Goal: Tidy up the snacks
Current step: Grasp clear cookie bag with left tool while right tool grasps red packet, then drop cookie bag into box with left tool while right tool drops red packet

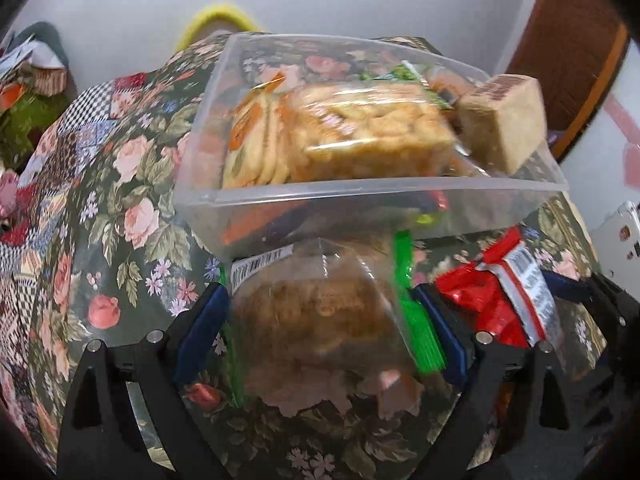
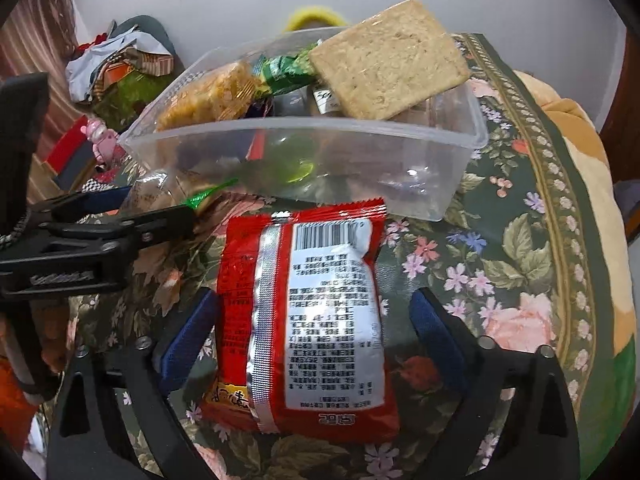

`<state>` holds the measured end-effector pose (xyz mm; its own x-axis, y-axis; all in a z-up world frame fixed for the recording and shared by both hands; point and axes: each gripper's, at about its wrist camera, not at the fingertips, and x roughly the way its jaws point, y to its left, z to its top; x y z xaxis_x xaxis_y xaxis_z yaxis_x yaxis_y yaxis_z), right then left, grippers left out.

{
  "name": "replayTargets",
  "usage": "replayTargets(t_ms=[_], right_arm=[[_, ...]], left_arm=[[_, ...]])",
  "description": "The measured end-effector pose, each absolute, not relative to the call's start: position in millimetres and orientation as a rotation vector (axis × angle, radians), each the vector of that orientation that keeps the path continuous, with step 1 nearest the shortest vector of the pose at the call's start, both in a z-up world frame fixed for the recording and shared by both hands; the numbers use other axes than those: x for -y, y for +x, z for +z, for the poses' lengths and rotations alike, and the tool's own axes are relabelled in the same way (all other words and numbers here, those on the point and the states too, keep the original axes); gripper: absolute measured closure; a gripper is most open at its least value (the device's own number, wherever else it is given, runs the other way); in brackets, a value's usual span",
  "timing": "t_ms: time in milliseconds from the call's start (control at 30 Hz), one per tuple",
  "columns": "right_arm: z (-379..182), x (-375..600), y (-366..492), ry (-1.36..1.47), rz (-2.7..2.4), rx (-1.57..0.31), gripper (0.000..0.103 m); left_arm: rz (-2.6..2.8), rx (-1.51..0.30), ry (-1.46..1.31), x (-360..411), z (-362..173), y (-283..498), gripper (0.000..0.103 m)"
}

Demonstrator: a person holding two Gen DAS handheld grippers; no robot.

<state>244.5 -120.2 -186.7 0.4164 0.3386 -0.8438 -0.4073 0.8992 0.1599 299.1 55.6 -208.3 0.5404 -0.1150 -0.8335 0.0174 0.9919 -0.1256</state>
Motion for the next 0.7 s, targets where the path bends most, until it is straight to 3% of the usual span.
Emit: replayTargets(t_ms=[200, 300, 367, 433, 700], right_arm=[[-189, 104, 234, -0.175, 0.459, -1.025, 0.001], [-189, 103, 234, -0.187, 0.446, -1.014, 0.012], [-186, 104, 233, -0.184, 0.432, -1.003, 0.029], [-183, 109, 234, -0.171, 0.429, -0.998, 0.036], [-172, 121, 229, -0.144, 0.428, -0.974, 0.038]], left_arm=[[-0.082, -0.964, -0.123, -59, -210, 295, 0.011], [-0.085, -0.945, -0.107, -59, -207, 289, 0.017], [-0.088, -0.939, -0.109, -60, -206, 284, 0.02], [-0.092, -0.938, -0.121, -63, -204, 280, 0.023], [-0.112, -0.918, -0.15, -73, -187, 261, 0.038]])
